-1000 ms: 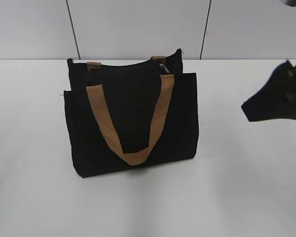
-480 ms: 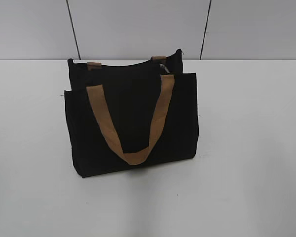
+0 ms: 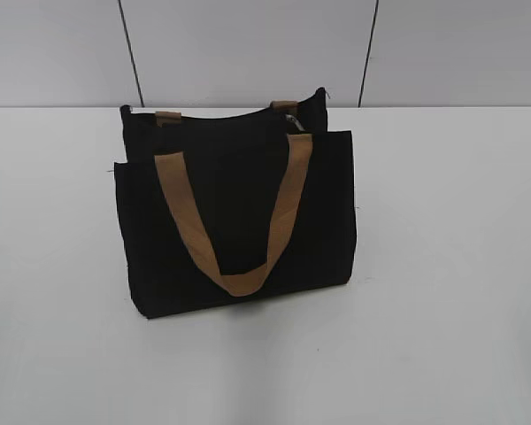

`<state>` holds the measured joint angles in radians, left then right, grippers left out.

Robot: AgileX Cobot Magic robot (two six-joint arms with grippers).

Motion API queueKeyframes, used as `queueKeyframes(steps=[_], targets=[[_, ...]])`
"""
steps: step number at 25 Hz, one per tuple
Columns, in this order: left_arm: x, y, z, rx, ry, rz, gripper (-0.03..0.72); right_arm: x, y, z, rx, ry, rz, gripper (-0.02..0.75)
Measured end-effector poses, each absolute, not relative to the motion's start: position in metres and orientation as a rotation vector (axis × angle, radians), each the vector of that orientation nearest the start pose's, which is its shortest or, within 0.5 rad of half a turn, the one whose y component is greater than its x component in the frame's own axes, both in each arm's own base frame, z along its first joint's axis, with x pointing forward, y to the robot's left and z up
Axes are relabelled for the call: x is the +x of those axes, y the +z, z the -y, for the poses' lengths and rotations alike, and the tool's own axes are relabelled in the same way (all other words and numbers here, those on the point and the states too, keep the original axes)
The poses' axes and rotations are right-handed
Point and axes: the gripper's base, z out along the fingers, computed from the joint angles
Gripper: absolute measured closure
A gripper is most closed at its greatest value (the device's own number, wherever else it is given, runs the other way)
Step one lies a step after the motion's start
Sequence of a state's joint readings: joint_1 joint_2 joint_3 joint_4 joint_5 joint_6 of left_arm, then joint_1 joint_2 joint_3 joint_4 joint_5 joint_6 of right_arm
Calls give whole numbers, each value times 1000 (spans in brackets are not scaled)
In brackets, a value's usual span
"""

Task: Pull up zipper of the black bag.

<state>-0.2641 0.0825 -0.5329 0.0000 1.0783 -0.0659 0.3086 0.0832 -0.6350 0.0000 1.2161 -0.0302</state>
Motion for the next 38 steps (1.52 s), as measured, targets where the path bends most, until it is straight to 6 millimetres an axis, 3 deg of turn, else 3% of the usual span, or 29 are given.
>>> queueKeyframes(steps=[8, 19, 38], targets=[[4, 285, 1, 219, -204, -2092, 260, -15, 272, 8, -314, 143, -2154, 149], [5, 285, 1, 219, -205, -2091, 263, -4, 269, 9, -300, 92, -2085, 149], [4, 285, 1, 198, -192, -2088, 314, -4, 269, 8, -269, 72, -2075, 149]])
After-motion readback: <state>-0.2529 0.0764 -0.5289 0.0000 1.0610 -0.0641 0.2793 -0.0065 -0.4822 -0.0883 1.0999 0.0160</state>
